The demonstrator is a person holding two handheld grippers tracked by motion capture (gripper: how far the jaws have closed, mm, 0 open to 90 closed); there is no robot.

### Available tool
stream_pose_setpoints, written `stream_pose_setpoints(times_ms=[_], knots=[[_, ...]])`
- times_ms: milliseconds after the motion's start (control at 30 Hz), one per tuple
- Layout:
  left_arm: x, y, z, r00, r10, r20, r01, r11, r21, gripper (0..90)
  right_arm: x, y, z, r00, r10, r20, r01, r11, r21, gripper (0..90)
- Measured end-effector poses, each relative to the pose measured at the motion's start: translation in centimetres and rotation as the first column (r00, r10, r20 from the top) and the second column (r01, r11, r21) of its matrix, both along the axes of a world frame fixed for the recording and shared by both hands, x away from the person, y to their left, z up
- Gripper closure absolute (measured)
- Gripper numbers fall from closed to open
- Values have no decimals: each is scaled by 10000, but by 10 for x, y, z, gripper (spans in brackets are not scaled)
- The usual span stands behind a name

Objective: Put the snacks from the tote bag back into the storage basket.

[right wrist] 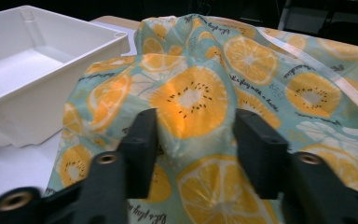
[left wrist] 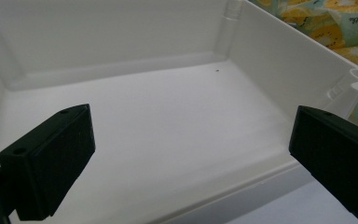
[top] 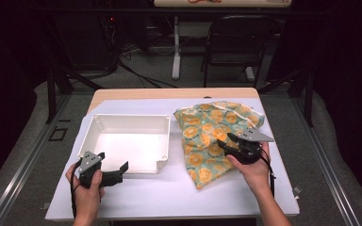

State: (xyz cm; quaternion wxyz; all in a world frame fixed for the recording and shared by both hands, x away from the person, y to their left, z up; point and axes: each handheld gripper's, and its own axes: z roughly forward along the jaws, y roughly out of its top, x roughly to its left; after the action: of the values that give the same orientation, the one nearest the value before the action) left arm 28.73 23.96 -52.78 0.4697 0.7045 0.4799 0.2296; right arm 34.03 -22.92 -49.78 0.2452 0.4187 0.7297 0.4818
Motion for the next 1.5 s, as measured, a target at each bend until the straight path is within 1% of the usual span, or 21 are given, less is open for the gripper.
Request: stream_pose_setpoints(times_ms=[133,200,267,367,433,500,600,667,767,800,833,867,900,1000,1100,1167,1267,1300,1333,1433,1500], knots=[[0,-1,0,10000,-12,31,12,10000,-41,5,-5,-3,2,10000,-34,18,34,9999,-146,731],[0,-3,1,10000,-40,12,40,10000,-25,6,-7,-6,3,10000,-30,76,30,10000,-46,849],[0,-7,1,10000,-77,49,77,9999,-73,7,-8,-9,5,9999,3,122,-3,10000,22,900],[-1,-16,5,9996,-234,186,235,9997,-84,10,-12,-12,9,9996,182,227,-187,9996,217,900],[-1,-24,9,9989,-381,266,388,9989,-263,11,-14,-12,11,9994,231,255,-239,9993,289,900],[-1,-34,13,9970,-674,368,682,9974,-222,12,-18,-13,15,9987,366,360,-378,9988,314,900],[0,-50,19,9924,-1138,476,1146,9933,-127,15,-28,-14,20,9972,624,422,-645,9967,490,900],[2,-60,23,9889,-1403,480,1409,9900,-89,16,-31,-15,21,9970,677,384,-694,9966,444,900],[5,-76,28,9832,-1750,528,1768,9838,-310,18,-38,-15,20,9954,891,349,-908,9947,493,900],[7,-81,29,9815,-1839,533,1857,9821,-317,19,-40,-14,20,9949,959,298,-972,9942,459,900],[10,-93,33,9771,-2046,587,2069,9777,-358,22,-44,-13,17,9934,1136,165,-1142,9926,416,900],[10,-93,33,9771,-2046,587,2069,9777,-358,24,-46,-12,15,9923,1234,65,-1235,9917,357,900],[12,-99,35,9753,-2117,639,2143,9761,-375,24,-46,-12,15,9923,1234,65,-1235,9917,357,900],[18,-117,41,9686,-2383,706,2413,9697,-383,28,-49,-9,7,9895,1428,-243,-1423,9896,187,900],[26,-135,46,9642,-2564,681,2589,9654,-318,38,-50,-9,-4,9835,1640,-767,-1645,9864,-11,900],[33,-146,48,9634,-2611,602,2635,9640,-365,45,-50,-8,-7,9826,1658,-838,-1663,9861,8,900],[43,-162,48,9643,-2619,396,2635,9638,-409,60,-49,-9,-12,9777,1756,-1153,-1776,9841,-78,900],[46,-167,48,9655,-2579,369,2592,9652,-355,69,-49,-9,-14,9782,1715,-1172,-1735,9848,-65,900],[49,-171,48,9680,-2481,378,2492,9681,-276,73,-48,-9,-14,9772,1734,-1224,-1772,9839,-211,900],[58,-179,51,9712,-2317,561,2327,9725,-114,84,-46,-10,-19,9747,1728,-1415,-1777,9838,-223,900],[65,-182,53,9734,-2223,564,2233,9746,-135,85,-45,-12,-21,9723,1743,-1559,-1806,9832,-269,900]])
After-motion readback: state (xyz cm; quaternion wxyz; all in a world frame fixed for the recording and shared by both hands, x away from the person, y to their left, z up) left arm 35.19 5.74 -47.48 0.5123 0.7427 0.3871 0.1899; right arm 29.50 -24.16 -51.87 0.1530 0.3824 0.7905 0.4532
